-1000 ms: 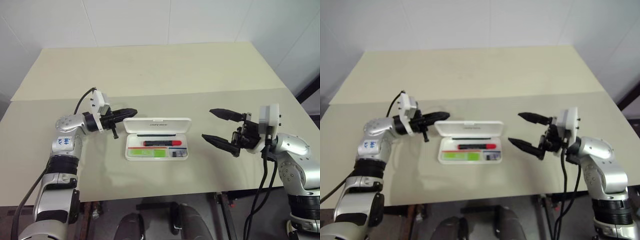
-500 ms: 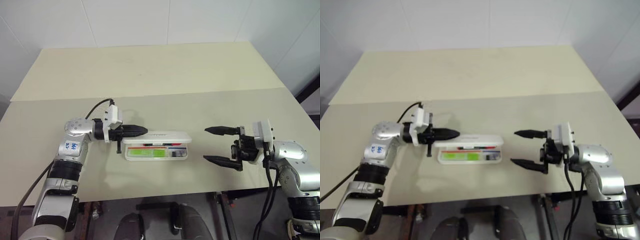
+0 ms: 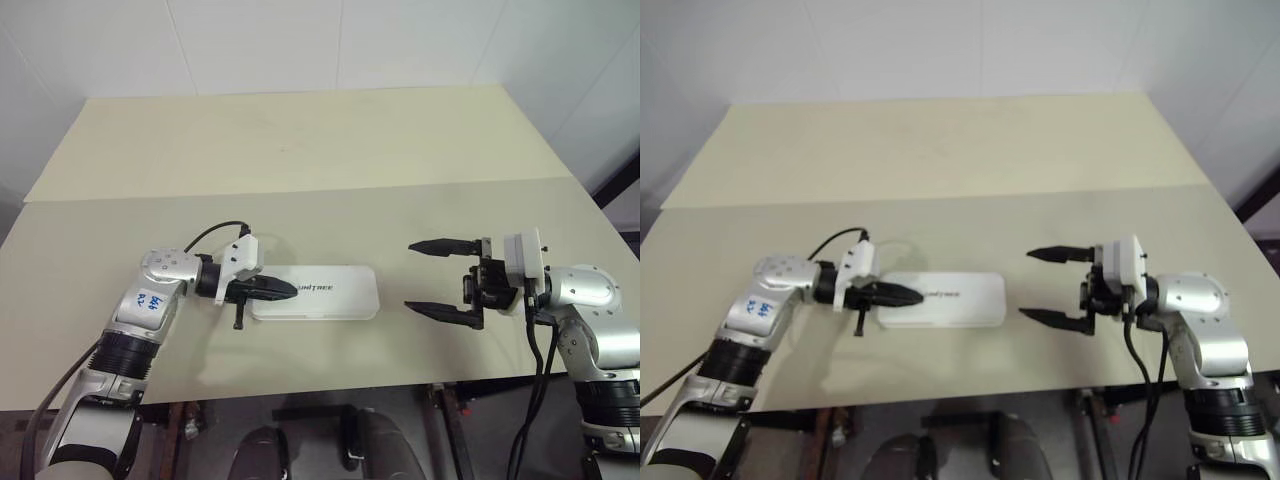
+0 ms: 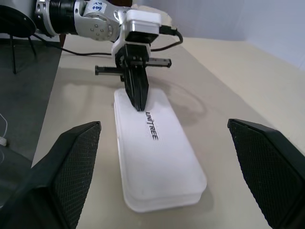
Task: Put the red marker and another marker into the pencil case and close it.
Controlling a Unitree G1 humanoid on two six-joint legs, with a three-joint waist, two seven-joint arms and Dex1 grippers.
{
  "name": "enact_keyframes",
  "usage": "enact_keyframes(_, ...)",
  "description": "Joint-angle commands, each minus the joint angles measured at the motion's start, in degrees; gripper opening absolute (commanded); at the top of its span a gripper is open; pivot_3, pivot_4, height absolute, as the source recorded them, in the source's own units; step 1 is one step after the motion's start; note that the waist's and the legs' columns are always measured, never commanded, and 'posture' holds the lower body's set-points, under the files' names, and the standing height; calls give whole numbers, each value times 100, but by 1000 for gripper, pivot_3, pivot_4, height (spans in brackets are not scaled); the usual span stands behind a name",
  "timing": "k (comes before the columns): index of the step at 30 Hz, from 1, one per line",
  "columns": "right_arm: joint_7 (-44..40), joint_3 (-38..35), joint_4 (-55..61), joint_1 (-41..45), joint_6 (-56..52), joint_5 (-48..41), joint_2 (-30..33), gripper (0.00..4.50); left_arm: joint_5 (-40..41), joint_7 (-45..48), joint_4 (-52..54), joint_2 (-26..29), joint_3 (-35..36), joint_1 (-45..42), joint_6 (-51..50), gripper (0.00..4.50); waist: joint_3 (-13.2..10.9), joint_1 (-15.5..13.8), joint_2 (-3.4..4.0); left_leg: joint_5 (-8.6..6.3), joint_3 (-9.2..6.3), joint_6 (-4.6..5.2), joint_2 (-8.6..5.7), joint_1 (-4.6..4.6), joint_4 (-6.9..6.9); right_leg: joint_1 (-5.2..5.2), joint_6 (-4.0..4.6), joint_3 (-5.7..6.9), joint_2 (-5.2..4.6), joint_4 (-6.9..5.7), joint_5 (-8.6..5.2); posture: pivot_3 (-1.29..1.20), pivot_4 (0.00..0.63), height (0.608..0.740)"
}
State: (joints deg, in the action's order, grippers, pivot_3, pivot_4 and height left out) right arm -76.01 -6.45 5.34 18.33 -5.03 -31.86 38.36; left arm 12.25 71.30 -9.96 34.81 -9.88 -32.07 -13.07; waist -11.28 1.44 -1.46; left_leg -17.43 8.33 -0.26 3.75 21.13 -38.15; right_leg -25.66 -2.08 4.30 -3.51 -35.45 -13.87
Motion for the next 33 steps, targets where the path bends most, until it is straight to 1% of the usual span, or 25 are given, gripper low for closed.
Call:
enact_keyframes(1, 151, 44, 281, -34, 18, -14, -63, 4500, -350, -71, 158, 65, -438, 164, -429, 31, 2, -5, 2, 0, -1, 1, 0, 0, 0, 1, 0, 0, 0, 0, 0, 0, 150, 740)
enact_keyframes(4, 243, 83, 364, -110, 31, -1, -92, 4500, -464, -116, 312, 155, -624, 240, -649, 31, 7, -5, 1, 0, -1, 2, 0, -2, 0, 3, 0, -3, -1, 1, 0, 0, 150, 740)
enact_keyframes(7, 319, 99, 406, -153, 22, -11, -99, 4500, -374, -223, 535, 135, -654, 285, -941, 31, 9, -2, 1, 0, -1, 4, 0, -6, 0, 7, -1, -5, -1, 1, 0, 0, 150, 740)
enact_keyframes(10, 362, 97, 359, -166, 41, 16, -78, 4500, 190, -479, 725, -116, -184, 255, -1436, 31, 11, -2, -1, 1, -2, 5, 1, -9, 0, 10, -1, -11, -1, 1, 0, 0, 150, 740)
enact_keyframes(12, 455, 74, 288, -162, -8, 70, -44, 4500, 686, -441, 910, -194, 111, 226, -1933, 31, 10, -1, -3, 4, -5, 7, 1, -6, -3, 10, -1, -14, -1, 0, 0, 0, 150, 740)
enact_keyframes(15, 450, 44, 163, -84, -38, 115, 62, 4500, 1089, -494, 896, -163, 646, 201, -2009, 31, 9, 3, -5, 5, -7, 6, 0, -2, -4, 8, -1, -17, 0, 0, -1, 0, 150, 740)
enact_keyframes(16, 476, 40, 115, -45, 5, 171, 73, 4500, 1177, -512, 827, -166, 848, 213, -1839, 31, 9, 11, -5, 5, -8, 6, 1, 1, -3, 6, -1, -20, 0, 0, -1, 0, 150, 740)
enact_keyframes(23, 445, 9, -153, -56, 60, 406, 321, 4500, 1460, -341, 706, 45, 1643, 591, -1108, 31, 9, 11, -5, 3, -8, -3, 2, 0, 2, 4, 7, -23, -2, 1, -5, 0, 150, 740)
enact_keyframes(28, 435, -185, -198, -171, 101, 347, 419, 4500, 1582, -177, 748, 129, 1969, 929, -621, 31, 9, 6, -5, 0, -7, -3, 4, 1, 2, 4, 6, -23, -4, 4, -4, 0, 150, 740)
enact_keyframes(29, 475, -254, -209, -205, 150, 369, 441, 4500, 1565, -183, 779, 141, 2056, 1021, -441, 212, 9, 5, -5, 0, -7, -3, 5, 1, 2, 4, 6, -23, -5, 4, -4, 0, 150, 740)
enact_keyframes(31, 515, -385, -213, -293, 205, 352, 463, 4500, 1706, -190, 924, 190, 2200, 1202, -482, 670, 9, 5, -5, 0, -7, -2, 6, 1, 2, 4, 5, -24, -6, 5, -4, 0, 150, 740)
enact_keyframes(32, 515, -452, -222, -341, 247, 347, 471, 4500, 1660, -305, 958, 148, 2266, 1250, -322, 1005, 9, 5, -5, 0, -7, -2, 6, 2, 2, 4, 5, -24, -6, 6, -4, 0, 150, 740)
enact_keyframes(33, 510, -507, -226, -385, 308, 344, 474, 4500, 1738, -389, 1040, 158, 2297, 1302, -475, 1291, 8, 4, -6, -1, -7, -3, 7, 1, 3, 4, 5, -24, -6, 7, -4, 0, 150, 740)
